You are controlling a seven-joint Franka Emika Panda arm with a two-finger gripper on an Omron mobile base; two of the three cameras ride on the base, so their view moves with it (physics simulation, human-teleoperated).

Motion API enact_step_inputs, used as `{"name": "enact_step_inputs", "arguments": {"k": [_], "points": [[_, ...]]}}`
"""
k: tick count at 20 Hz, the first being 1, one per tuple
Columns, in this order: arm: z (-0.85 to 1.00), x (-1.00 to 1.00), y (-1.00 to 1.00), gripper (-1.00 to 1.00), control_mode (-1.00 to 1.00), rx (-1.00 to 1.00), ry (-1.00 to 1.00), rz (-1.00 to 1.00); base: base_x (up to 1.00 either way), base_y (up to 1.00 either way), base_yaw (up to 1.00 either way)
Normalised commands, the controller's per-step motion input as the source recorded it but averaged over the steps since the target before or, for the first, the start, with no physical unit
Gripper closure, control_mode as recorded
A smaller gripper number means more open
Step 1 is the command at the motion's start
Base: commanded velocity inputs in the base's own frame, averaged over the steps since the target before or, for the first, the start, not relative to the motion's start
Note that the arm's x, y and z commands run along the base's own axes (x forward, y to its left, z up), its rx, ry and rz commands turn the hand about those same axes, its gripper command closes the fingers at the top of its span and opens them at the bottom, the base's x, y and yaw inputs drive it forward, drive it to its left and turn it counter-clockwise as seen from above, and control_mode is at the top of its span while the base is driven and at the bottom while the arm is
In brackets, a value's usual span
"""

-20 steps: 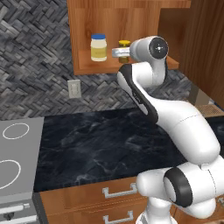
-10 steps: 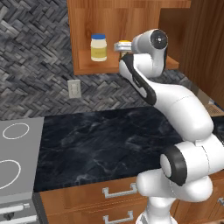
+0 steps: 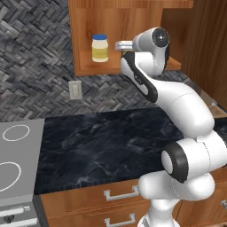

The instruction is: Collect the turmeric, mayonnaise, and shaker from the cabinet and place them next to the stove.

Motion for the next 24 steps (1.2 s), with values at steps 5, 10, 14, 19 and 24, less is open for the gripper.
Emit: {"name": "enact_step_inputs", "arguments": {"k": [5,10,14,19,24], "points": [[0.00,0.18,0.01,-1.00,-1.00,0.00,0.00,0.03,0.00,0.00,0.00],[0.00,0.19,0.02,-1.00,-1.00,0.00,0.00,0.02,0.00,0.00,0.00],[0.00,0.11,0.00,-1.00,-1.00,0.00,0.00,0.03,0.00,0.00,0.00],[0.00,0.06,0.00,-1.00,-1.00,0.00,0.00,0.04,0.00,0.00,0.00],[0.00,0.10,0.01,-1.00,-1.00,0.00,0.00,0.03,0.00,0.00,0.00]]}}
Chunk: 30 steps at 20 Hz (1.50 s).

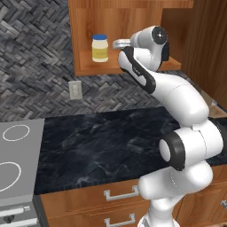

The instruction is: Collect the turmeric, mayonnaise, and shaker from the cabinet and place them next to the stove.

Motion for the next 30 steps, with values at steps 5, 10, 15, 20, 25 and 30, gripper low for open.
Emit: {"name": "enact_step_inputs", "arguments": {"k": [5,10,15,20,25,30], "points": [[0.00,0.13,0.00,-1.00,-1.00,0.00,0.00,0.03,0.00,0.00,0.00],[-0.01,0.10,0.02,1.00,-1.00,0.00,0.00,0.04,0.00,0.00,0.00],[0.00,0.02,0.01,1.00,-1.00,0.00,0.00,0.01,0.00,0.00,0.00],[0.00,0.00,0.00,1.00,-1.00,0.00,0.00,0.00,0.00,0.00,0.00],[0.00,-0.01,0.00,1.00,-1.00,0.00,0.00,0.00,0.00,0.00,0.00],[0.00,-0.16,0.00,1.00,-1.00,0.00,0.00,0.00,0.00,0.00,0.00]]}}
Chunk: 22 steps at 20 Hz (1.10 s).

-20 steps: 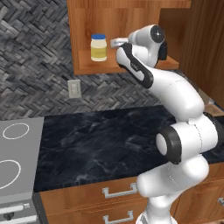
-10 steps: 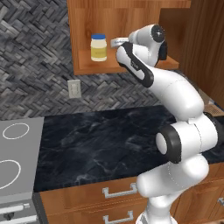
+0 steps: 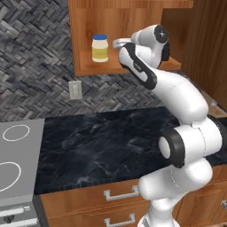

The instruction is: Collect the turmeric, mayonnaise, and shaker from the cabinet and place them next to the stove.

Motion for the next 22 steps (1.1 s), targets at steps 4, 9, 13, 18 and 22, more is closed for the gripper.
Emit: {"name": "enact_step_inputs", "arguments": {"k": [4,9,13,18,22], "points": [[-0.14,-0.50,0.00,1.00,-1.00,0.00,0.00,0.00,0.00,0.00,0.00],[-0.04,-0.86,0.01,1.00,-1.00,0.00,-0.02,0.01,0.00,0.00,0.00],[-0.06,-0.98,0.02,1.00,-1.00,0.00,0.00,0.08,0.00,0.00,0.00],[-0.26,-1.00,0.04,1.00,-1.00,-0.01,0.00,0.15,0.00,0.00,0.00],[-0.48,-1.00,0.09,1.00,-1.00,-0.03,0.00,0.27,0.00,0.00,0.00]]}}
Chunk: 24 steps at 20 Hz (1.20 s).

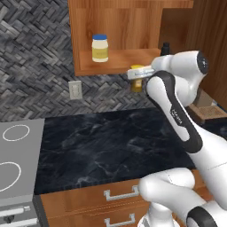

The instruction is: Collect the turmeric, mayonnaise, and shaker from the cabinet and place them next to the stove.

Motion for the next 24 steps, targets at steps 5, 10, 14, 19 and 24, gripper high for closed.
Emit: {"name": "enact_step_inputs", "arguments": {"k": [5,10,14,19,24], "points": [[-0.62,-0.88,0.30,1.00,-1.00,-0.05,0.05,0.32,0.00,0.00,0.00],[-0.68,-0.54,0.64,1.00,-1.00,-0.15,0.14,0.37,0.00,0.00,0.00],[-0.62,0.10,0.96,1.00,-1.00,-0.10,0.16,0.27,0.00,0.00,0.00],[-0.50,0.60,0.71,1.00,-1.00,0.02,0.08,0.20,0.00,0.00,0.00],[-0.44,0.71,0.44,1.00,-1.00,0.09,0.01,0.15,0.00,0.00,0.00]]}}
